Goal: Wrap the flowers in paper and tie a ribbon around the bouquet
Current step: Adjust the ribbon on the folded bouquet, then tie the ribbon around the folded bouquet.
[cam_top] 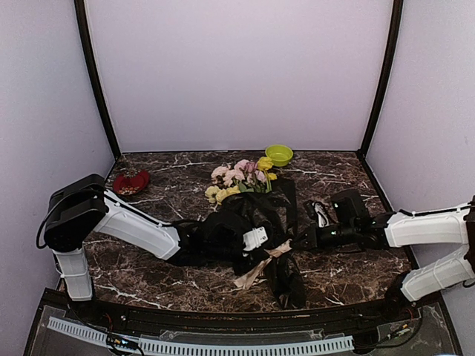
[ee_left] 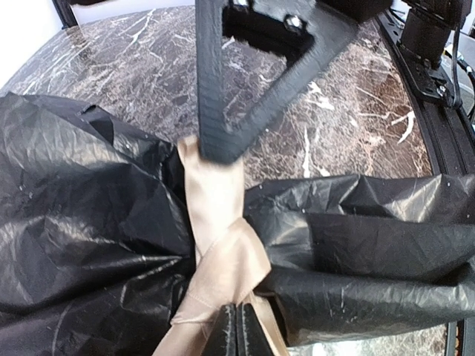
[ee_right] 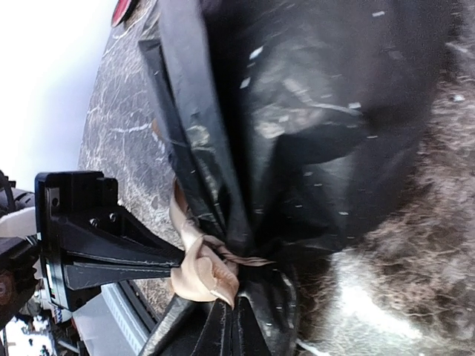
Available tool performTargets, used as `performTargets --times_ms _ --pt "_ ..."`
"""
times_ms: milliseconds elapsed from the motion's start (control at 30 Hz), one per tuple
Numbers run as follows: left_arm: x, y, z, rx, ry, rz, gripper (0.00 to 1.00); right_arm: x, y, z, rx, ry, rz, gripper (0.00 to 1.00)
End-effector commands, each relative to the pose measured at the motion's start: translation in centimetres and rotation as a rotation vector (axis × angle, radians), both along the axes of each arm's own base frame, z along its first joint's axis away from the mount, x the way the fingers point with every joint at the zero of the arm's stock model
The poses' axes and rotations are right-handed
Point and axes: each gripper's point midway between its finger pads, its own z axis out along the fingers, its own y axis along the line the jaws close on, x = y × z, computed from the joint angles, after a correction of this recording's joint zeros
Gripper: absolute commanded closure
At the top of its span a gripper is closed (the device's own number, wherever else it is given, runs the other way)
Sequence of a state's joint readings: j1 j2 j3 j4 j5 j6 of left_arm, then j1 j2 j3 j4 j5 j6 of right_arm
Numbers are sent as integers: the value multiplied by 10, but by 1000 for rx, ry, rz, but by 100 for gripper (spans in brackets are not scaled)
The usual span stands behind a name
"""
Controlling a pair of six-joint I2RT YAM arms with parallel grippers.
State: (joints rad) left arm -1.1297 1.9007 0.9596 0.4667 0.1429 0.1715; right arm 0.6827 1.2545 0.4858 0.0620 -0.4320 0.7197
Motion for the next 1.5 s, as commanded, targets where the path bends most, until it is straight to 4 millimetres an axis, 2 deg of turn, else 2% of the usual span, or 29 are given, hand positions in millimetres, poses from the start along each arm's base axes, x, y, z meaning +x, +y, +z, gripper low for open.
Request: performTargets --times_ms 0,133,233,367,467,600,700,1067,1167,1233,1333,1367,1400,1433,1467 --pt "-6 8 9 2 18 -16 97 11 -5 9 27 -46 -42 100" --pt "-5 12 28 0 -26 -16 74 8 2 7 47 -23 -10 100" --pt "-1 24 42 15 -77 -14 59 8 4 7 56 -17 0 100" --pt "-3 51 39 68 -36 -36 39 8 5 10 54 -27 7 100" --pt "4 75 29 119 23 8 28 9 5 10 49 -27 8 100" --pt "38 112 5 234 -23 194 19 8 6 8 47 -22 13 100" --pt "49 128 -9 311 -21 253 16 8 7 9 47 -22 17 100" --pt "66 128 -37 374 -1 259 15 9 8 11 38 -26 24 100" --pt "65 123 -41 363 8 227 17 9 7 11 33 -28 26 100" --pt "62 119 -42 350 14 200 25 9 7 11 32 -28 28 100" --pt "54 112 -41 328 54 159 57 9 7 10 27 -31 27 100" --pt "51 110 -39 315 68 147 75 10 6 10 24 -35 23 100" --pt "48 111 -39 306 82 145 88 10 5 10 22 -36 18 100" --pt "46 111 -37 292 91 151 98 10 4 9 18 -38 12 100" --pt "45 114 -37 281 98 165 100 10 2 8 14 -37 5 100"
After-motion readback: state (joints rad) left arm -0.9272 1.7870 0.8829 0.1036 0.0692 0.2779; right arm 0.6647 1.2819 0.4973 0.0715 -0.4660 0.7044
